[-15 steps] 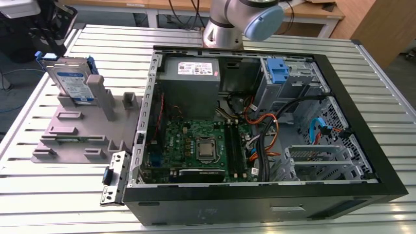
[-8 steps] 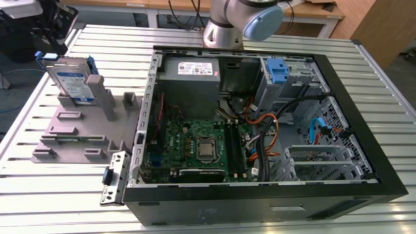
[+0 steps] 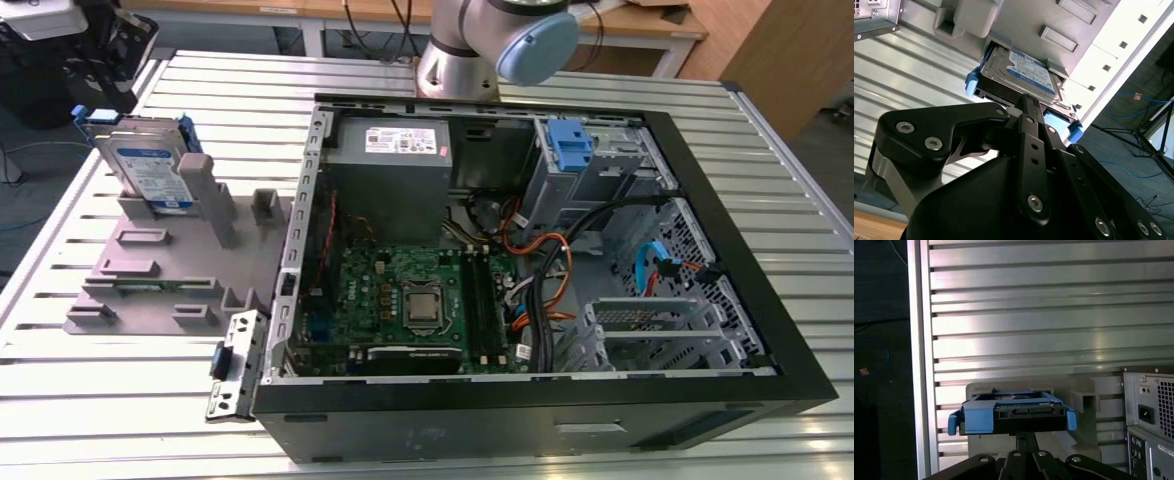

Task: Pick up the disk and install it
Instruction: 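Reach for the disk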

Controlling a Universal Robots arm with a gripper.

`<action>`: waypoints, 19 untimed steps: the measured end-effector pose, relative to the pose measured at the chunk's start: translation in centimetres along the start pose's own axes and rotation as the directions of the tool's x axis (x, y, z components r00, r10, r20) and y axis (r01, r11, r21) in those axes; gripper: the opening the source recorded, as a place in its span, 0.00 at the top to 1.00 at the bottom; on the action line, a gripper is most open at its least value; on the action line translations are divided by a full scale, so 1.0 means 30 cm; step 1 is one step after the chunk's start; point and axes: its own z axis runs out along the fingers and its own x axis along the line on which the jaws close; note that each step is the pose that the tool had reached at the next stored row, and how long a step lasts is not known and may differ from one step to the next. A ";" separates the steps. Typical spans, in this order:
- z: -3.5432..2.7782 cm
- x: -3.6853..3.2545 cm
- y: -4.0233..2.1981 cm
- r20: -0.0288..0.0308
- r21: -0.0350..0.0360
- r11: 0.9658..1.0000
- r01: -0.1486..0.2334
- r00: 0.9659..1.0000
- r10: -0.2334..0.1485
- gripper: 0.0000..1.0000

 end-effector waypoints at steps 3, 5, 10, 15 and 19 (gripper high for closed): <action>0.010 0.007 0.007 0.000 0.000 1.000 0.000 1.000 0.000 0.89; 0.016 0.011 0.011 0.000 0.000 1.000 0.000 1.000 0.000 0.89; 0.026 0.021 0.018 0.000 0.000 1.000 0.000 1.000 0.000 0.89; 0.034 0.022 0.018 0.000 0.001 1.000 0.000 1.000 0.000 0.89; 0.034 0.022 0.018 0.000 0.001 1.000 0.000 1.000 0.000 0.89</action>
